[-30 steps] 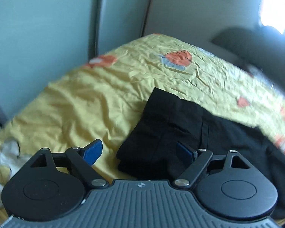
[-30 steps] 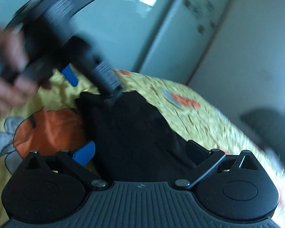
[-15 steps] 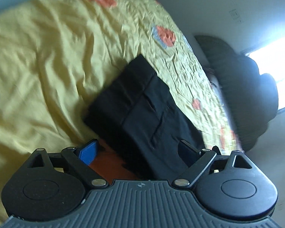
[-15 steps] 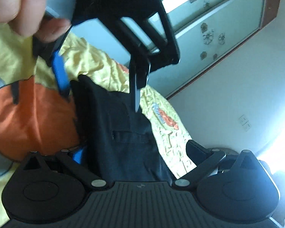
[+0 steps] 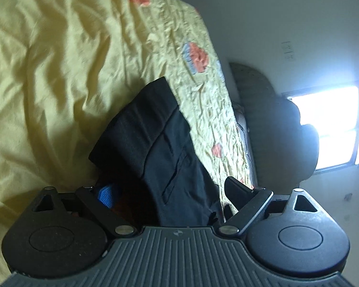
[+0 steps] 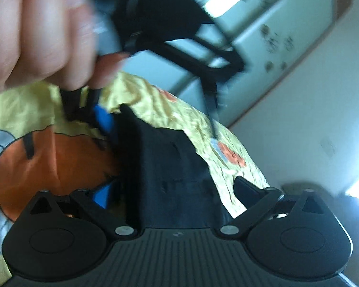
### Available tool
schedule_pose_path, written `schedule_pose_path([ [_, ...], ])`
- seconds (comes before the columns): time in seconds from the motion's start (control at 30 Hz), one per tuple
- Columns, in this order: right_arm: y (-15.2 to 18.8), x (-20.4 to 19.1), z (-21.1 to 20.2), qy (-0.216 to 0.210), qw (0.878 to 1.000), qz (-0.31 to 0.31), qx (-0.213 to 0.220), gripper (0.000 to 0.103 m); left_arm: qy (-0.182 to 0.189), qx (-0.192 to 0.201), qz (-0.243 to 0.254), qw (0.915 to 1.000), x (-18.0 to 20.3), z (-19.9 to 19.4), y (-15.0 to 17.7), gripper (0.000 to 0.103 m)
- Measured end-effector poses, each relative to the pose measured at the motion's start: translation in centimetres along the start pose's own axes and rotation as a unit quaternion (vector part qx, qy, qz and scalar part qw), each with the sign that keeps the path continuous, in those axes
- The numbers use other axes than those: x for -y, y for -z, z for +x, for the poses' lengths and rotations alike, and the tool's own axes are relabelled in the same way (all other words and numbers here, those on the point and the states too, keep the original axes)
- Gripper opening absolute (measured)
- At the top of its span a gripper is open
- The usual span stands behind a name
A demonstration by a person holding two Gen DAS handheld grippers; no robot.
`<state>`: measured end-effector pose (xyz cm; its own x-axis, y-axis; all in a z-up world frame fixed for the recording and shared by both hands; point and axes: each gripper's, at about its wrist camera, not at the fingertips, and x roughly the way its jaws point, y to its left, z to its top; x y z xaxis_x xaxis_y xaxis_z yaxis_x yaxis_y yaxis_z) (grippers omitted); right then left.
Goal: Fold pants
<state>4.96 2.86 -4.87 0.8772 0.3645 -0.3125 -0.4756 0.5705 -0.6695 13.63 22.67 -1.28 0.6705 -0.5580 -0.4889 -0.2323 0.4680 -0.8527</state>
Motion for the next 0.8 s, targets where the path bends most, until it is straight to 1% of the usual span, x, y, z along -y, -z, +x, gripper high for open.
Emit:
schedule_pose_path([
  [0.03,-0.2,-0.4,0.6,0.002,1.000,-0.014,0.000,0.066,0.005,0.003,0.006,1.0000,0.1,-0.1,0.0,0.092],
  [0.07,-0.4,-0.7,1.2,0.004,1.000,-0.021,-0.001,0.055,0.009,0.004,0.017,0.9998,0.4,-0.2,-0.1,0.092],
  [0.1,-0.6,-0.8,1.7,0.004,1.000,-0.025,-0.003,0.038,0.008,0.001,0.030,0.9995,0.6,-0.1,-0.2,0.092],
  [0.13,-0.7,-0.9,2.1,0.001,1.000,-0.025,-0.006,0.032,0.004,-0.001,0.043,0.9991,0.9,0.1,-0.2,0.092],
  [0.17,-0.8,-0.9,2.4,-0.006,1.000,-0.023,-0.007,0.030,-0.002,-0.001,0.052,0.9986,1.1,0.2,-0.2,0.092],
  [0.23,-0.9,-0.5,2.4,-0.015,1.000,-0.007,-0.003,0.018,-0.015,0.002,0.072,0.9973,1.5,0.5,-0.3,0.092],
  [0.27,-0.9,0.0,2.3,-0.021,1.000,0.013,0.000,0.018,-0.022,0.005,0.079,0.9967,1.7,0.7,-0.3,0.092],
  [0.33,-0.8,1.8,2.0,-0.037,0.996,0.078,0.003,0.017,-0.029,0.007,0.083,0.9961,1.8,1.1,-0.4,0.092],
  [0.4,-0.5,3.9,2.1,-0.056,0.987,0.147,0.004,0.017,-0.028,0.007,0.079,0.9964,1.9,1.8,-0.7,0.092],
  [0.43,-0.4,4.8,2.2,-0.063,0.983,0.172,0.005,0.017,-0.027,0.008,0.079,0.9965,2.0,2.3,-1.0,0.092],
  [0.5,-0.3,5.6,2.4,-0.072,0.978,0.196,0.004,0.017,-0.030,0.009,0.080,0.9963,2.3,3.3,-1.5,0.090],
  [0.53,-0.2,5.7,2.6,-0.080,0.977,0.199,0.002,0.017,-0.031,0.007,0.082,0.9961,2.4,3.7,-1.6,0.087],
  [0.6,0.0,5.9,2.2,-0.106,0.974,0.201,-0.003,0.017,-0.042,0.010,0.086,0.9954,2.6,4.4,-1.8,0.082],
  [0.63,0.1,6.0,1.9,-0.126,0.971,0.204,-0.004,0.018,-0.050,0.013,0.088,0.9948,2.7,4.5,-2.0,0.078],
  [0.67,0.2,6.4,1.3,-0.150,0.965,0.214,0.000,0.018,-0.055,0.015,0.091,0.9942,2.6,4.7,-2.1,0.073],
  [0.73,0.7,8.1,0.0,-0.189,0.946,0.263,0.023,0.018,-0.063,0.015,0.088,0.9940,2.2,4.9,-2.4,0.066],
  [0.77,1.2,9.3,-0.4,-0.200,0.934,0.293,0.033,0.018,-0.066,0.013,0.086,0.9941,2.0,5.1,-2.5,0.061],
  [0.8,1.6,10.4,-0.4,-0.201,0.924,0.323,0.039,0.018,-0.069,0.012,0.085,0.9939,1.8,5.2,-2.6,0.059],
])
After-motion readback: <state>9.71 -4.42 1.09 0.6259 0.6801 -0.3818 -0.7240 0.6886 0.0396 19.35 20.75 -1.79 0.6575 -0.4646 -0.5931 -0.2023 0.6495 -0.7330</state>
